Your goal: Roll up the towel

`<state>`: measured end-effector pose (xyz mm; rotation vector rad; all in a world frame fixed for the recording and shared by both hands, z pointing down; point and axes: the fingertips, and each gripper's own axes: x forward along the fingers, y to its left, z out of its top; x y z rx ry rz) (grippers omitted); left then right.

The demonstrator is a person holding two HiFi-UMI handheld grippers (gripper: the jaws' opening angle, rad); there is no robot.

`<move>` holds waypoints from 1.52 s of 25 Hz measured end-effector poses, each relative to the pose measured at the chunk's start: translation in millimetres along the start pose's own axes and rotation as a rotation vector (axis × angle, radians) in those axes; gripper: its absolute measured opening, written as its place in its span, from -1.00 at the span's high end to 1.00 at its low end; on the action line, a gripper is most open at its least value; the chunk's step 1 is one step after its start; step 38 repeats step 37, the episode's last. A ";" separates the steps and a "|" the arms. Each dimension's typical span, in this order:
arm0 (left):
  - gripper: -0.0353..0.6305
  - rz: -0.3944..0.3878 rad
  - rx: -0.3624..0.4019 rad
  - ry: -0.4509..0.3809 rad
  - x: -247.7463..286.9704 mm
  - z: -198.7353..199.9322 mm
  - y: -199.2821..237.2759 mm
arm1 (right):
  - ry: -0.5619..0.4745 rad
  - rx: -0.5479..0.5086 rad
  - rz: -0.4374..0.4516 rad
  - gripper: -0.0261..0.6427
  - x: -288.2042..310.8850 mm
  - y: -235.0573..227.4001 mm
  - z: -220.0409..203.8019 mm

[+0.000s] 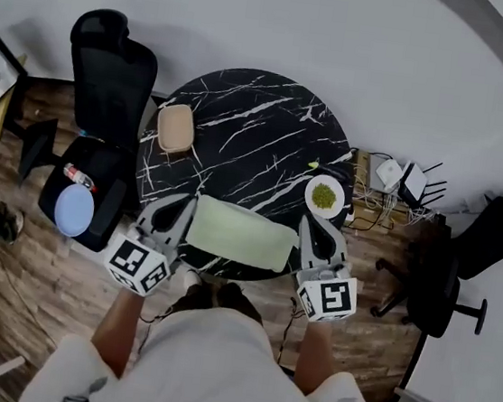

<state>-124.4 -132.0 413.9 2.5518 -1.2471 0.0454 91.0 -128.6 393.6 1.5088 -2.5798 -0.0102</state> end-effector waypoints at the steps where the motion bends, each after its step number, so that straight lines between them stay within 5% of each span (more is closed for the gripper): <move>1: 0.89 -0.021 0.025 -0.032 -3.2 17.0 -10.1 | -0.035 -0.005 0.021 0.94 -2.5 6.6 20.9; 6: 0.89 -0.090 0.156 -0.136 -30.5 70.0 -48.1 | -0.148 0.013 0.174 0.94 -22.2 45.5 88.6; 13: 0.89 -0.038 0.149 -0.113 -58.3 52.8 -57.5 | -0.169 0.059 0.277 0.94 -34.8 75.0 93.5; 22: 0.89 0.049 0.162 -0.153 -86.6 54.0 -57.7 | -0.179 -0.005 0.308 0.94 -40.3 87.4 109.2; 38: 0.88 -0.042 0.237 -0.161 -71.3 67.4 -88.7 | -0.188 -0.009 0.238 0.94 -61.9 61.8 106.4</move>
